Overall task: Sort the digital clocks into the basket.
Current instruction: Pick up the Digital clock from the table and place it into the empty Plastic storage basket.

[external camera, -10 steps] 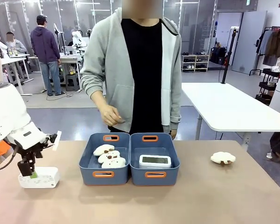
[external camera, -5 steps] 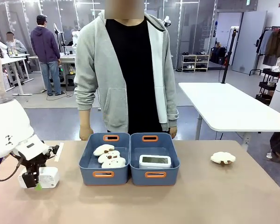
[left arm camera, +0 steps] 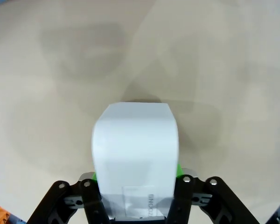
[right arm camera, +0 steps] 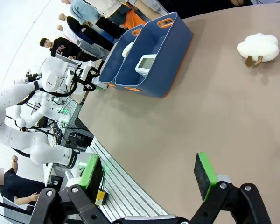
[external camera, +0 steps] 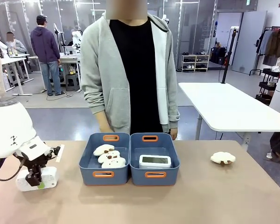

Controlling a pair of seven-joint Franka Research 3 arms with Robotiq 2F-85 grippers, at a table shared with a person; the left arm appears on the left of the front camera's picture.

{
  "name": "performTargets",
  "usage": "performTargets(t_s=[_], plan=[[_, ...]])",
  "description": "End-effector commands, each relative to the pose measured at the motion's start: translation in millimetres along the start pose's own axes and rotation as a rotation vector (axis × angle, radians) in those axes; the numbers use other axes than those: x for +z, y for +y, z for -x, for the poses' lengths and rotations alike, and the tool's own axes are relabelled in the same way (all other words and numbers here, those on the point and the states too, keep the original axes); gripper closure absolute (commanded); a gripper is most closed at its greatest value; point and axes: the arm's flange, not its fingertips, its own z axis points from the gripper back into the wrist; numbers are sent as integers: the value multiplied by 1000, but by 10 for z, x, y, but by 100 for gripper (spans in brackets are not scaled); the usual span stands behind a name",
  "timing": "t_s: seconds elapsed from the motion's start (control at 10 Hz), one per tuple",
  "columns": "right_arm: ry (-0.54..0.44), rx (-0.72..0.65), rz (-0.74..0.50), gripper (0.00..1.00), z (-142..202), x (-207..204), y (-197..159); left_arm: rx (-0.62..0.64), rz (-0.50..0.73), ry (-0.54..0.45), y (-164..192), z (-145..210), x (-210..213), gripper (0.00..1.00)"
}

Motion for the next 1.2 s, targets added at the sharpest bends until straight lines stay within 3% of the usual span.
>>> performTargets(t_s=[0.0,0.2,0.3,0.4,0.5,0.6,0.8,1.1], plan=[[-12,9,-2,0,-13,0,17,27,-1,5,56,-22,39,100],[-12,9,-2,0,-13,0,17,121,-25,-21,35,-209,498,100],[-12,9,-2,0,-13,0,17,102,-104,-81,13,-501,990,100],[-12,9,-2,0,-13,0,17,31,-194,-122,85,-1015,1512,100],[-12,9,-2,0,-13,0,17,-8,-210,-134,153,-1500,1780,100],[-12,9,-2,0,-13,0,17,-52,-237,-127,210,-1940,1911,100],[-12,9,-2,0,-13,0,17,-63,-174,-155,341,-2710,1963,100],[-12,9,-2,0,-13,0,17,-11,-98,-240,305,-3591,1638,100]])
